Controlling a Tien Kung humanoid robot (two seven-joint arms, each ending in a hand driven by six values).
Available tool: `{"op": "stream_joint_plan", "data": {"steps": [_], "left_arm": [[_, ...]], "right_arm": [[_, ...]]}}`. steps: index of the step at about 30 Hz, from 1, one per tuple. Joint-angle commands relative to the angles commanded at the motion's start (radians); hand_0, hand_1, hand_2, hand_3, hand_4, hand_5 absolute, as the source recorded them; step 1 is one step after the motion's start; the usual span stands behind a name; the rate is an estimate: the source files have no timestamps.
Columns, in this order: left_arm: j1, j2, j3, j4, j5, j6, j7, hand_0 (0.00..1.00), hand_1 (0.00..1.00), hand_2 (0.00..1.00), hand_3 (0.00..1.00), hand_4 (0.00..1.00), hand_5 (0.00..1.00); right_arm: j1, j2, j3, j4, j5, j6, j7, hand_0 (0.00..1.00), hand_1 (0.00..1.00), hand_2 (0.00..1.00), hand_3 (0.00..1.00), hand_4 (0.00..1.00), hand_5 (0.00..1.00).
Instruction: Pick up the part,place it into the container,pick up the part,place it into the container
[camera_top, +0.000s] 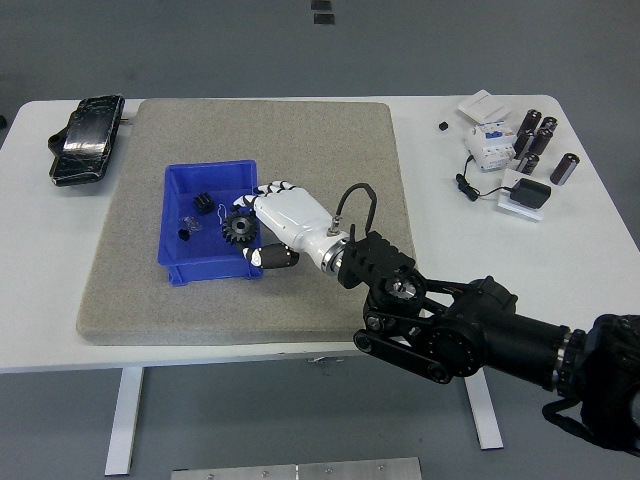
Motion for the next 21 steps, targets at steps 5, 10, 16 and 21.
{"op": "stream_joint_plan", "data": {"steps": [5,10,16,21], "left_arm": [[0.0,0.001,0.002,0.0,0.0,0.0,0.0,0.665,0.644,0.637,0.594,0.713,0.569],[0.001,0.001,0.001,0.0,0.0,0.0,0.001,0.665,0.643,0.637,0.593,0.712,0.569],[0.001,0.0,0.003,0.0,-0.002,-0.001,0.0,0.665,0.645,0.637,0.593,0.713,0.568],[0.002,-0.001,0.005,0.0,-0.006,0.0,-0.002,0.665,0.645,0.637,0.593,0.713,0.568]], "right_arm": [[-0.003,0.0,0.009,0.0,0.001,-0.001,0.002,0.971,0.936,0.927,0.885,0.799,0.446],[-0.008,0.0,0.021,0.008,0.009,-0.008,0.006,0.977,0.937,0.926,0.884,0.826,0.468],[-0.031,-0.003,0.114,0.073,0.072,-0.026,0.033,0.968,0.933,0.917,0.871,0.828,0.472],[-0.094,-0.058,0.236,0.159,0.167,-0.063,0.092,0.968,0.933,0.917,0.871,0.828,0.472]]}}
